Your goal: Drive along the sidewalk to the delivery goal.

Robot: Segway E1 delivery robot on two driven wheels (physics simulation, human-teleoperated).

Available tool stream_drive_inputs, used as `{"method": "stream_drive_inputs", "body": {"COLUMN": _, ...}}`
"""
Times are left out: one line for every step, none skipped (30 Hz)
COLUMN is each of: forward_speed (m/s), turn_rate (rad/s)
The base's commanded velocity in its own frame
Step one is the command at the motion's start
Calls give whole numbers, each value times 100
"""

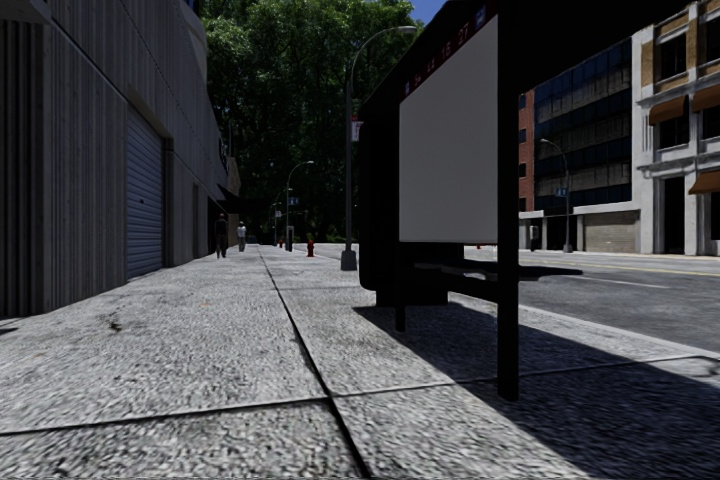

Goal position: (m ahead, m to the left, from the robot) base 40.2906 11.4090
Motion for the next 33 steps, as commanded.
{"method": "stream_drive_inputs", "body": {"forward_speed": 134, "turn_rate": 0}}
{"method": "stream_drive_inputs", "body": {"forward_speed": 134, "turn_rate": 2}}
{"method": "stream_drive_inputs", "body": {"forward_speed": 134, "turn_rate": 34}}
{"method": "stream_drive_inputs", "body": {"forward_speed": 134, "turn_rate": 60}}
{"method": "stream_drive_inputs", "body": {"forward_speed": 134, "turn_rate": 83}}
{"method": "stream_drive_inputs", "body": {"forward_speed": 134, "turn_rate": 83}}
{"method": "stream_drive_inputs", "body": {"forward_speed": 134, "turn_rate": 95}}
{"method": "stream_drive_inputs", "body": {"forward_speed": 134, "turn_rate": 100}}
{"method": "stream_drive_inputs", "body": {"forward_speed": 134, "turn_rate": 95}}
{"method": "stream_drive_inputs", "body": {"forward_speed": 134, "turn_rate": 51}}
{"method": "stream_drive_inputs", "body": {"forward_speed": 134, "turn_rate": 51}}
{"method": "stream_drive_inputs", "body": {"forward_speed": 134, "turn_rate": 32}}
{"method": "stream_drive_inputs", "body": {"forward_speed": 134, "turn_rate": 21}}
{"method": "stream_drive_inputs", "body": {"forward_speed": 134, "turn_rate": 11}}
{"method": "stream_drive_inputs", "body": {"forward_speed": 134, "turn_rate": 8}}
{"method": "stream_drive_inputs", "body": {"forward_speed": 134, "turn_rate": 8}}
{"method": "stream_drive_inputs", "body": {"forward_speed": 134, "turn_rate": 8}}
{"method": "stream_drive_inputs", "body": {"forward_speed": 134, "turn_rate": 8}}
{"method": "stream_drive_inputs", "body": {"forward_speed": 134, "turn_rate": 8}}
{"method": "stream_drive_inputs", "body": {"forward_speed": 134, "turn_rate": 8}}
{"method": "stream_drive_inputs", "body": {"forward_speed": 134, "turn_rate": 8}}
{"method": "stream_drive_inputs", "body": {"forward_speed": 134, "turn_rate": 8}}
{"method": "stream_drive_inputs", "body": {"forward_speed": 134, "turn_rate": 5}}
{"method": "stream_drive_inputs", "body": {"forward_speed": 134, "turn_rate": 2}}
{"method": "stream_drive_inputs", "body": {"forward_speed": 134, "turn_rate": 1}}
{"method": "stream_drive_inputs", "body": {"forward_speed": 134, "turn_rate": 1}}
{"method": "stream_drive_inputs", "body": {"forward_speed": 134, "turn_rate": 0}}
{"method": "stream_drive_inputs", "body": {"forward_speed": 134, "turn_rate": 0}}
{"method": "stream_drive_inputs", "body": {"forward_speed": 134, "turn_rate": 0}}
{"method": "stream_drive_inputs", "body": {"forward_speed": 134, "turn_rate": 0}}
{"method": "stream_drive_inputs", "body": {"forward_speed": 134, "turn_rate": 14}}
{"method": "stream_drive_inputs", "body": {"forward_speed": 134, "turn_rate": 43}}
{"method": "stream_drive_inputs", "body": {"forward_speed": 134, "turn_rate": 69}}
